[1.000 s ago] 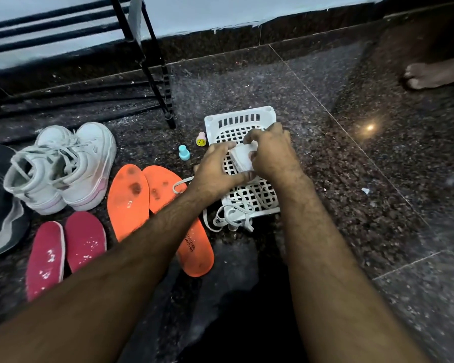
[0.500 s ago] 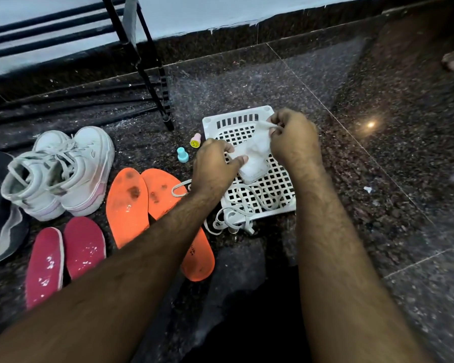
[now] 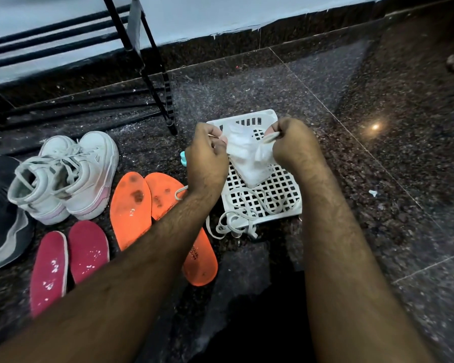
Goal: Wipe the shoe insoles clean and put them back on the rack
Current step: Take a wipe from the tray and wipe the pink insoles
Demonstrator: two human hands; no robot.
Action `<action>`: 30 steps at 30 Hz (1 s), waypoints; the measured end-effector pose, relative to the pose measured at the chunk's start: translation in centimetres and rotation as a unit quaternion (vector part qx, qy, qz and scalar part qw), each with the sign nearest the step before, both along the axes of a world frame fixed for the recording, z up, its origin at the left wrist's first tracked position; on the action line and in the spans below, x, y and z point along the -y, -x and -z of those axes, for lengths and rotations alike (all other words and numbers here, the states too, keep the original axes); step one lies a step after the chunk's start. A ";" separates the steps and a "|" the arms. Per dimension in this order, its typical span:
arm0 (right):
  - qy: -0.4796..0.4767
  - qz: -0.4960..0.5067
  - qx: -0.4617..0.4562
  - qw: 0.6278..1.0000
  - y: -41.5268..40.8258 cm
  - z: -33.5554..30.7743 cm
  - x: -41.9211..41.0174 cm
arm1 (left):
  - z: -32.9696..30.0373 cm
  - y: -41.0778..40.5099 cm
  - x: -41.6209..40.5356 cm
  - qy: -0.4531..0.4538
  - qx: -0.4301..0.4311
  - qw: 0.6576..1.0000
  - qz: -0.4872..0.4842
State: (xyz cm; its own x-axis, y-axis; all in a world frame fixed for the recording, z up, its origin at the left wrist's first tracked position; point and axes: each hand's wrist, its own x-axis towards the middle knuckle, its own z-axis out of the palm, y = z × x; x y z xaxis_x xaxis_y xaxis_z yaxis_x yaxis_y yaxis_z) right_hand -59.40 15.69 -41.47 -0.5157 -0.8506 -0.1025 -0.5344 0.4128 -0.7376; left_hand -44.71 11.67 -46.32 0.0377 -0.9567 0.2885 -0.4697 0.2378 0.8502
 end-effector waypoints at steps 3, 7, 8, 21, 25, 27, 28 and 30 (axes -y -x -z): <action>0.007 -0.039 -0.005 0.999 -0.5 0.3 0.1 | 0.5 -0.3 0.6 -0.045 -0.054 0.998 0.006; 0.053 -0.107 -0.020 0.993 -1.0 0.5 0.3 | 0.3 -0.2 0.4 -0.124 -0.122 0.980 0.092; 0.066 -0.118 -0.030 0.990 -1.2 0.5 0.4 | 0.1 0.0 0.1 -0.143 -0.146 0.973 0.104; 0.014 -0.050 -0.078 0.996 -1.2 2.3 1.0 | 0.4 -1.8 0.1 -0.066 -0.130 0.988 -0.051; -0.040 -0.096 -0.116 0.988 -2.5 3.0 1.1 | 0.3 -2.4 0.0 -0.065 -0.131 0.986 -0.082; -0.051 -0.104 -0.144 0.983 -3.0 3.1 1.2 | 0.3 -2.4 0.0 -0.067 -0.142 0.984 -0.081; -0.054 -0.111 -0.159 0.979 -3.1 3.1 1.2 | 0.3 -2.4 0.0 -0.069 -0.146 0.984 -0.079; -0.052 -0.127 -0.194 0.971 -3.1 3.1 1.1 | 0.5 -2.4 -0.1 -0.074 -0.146 0.984 -0.076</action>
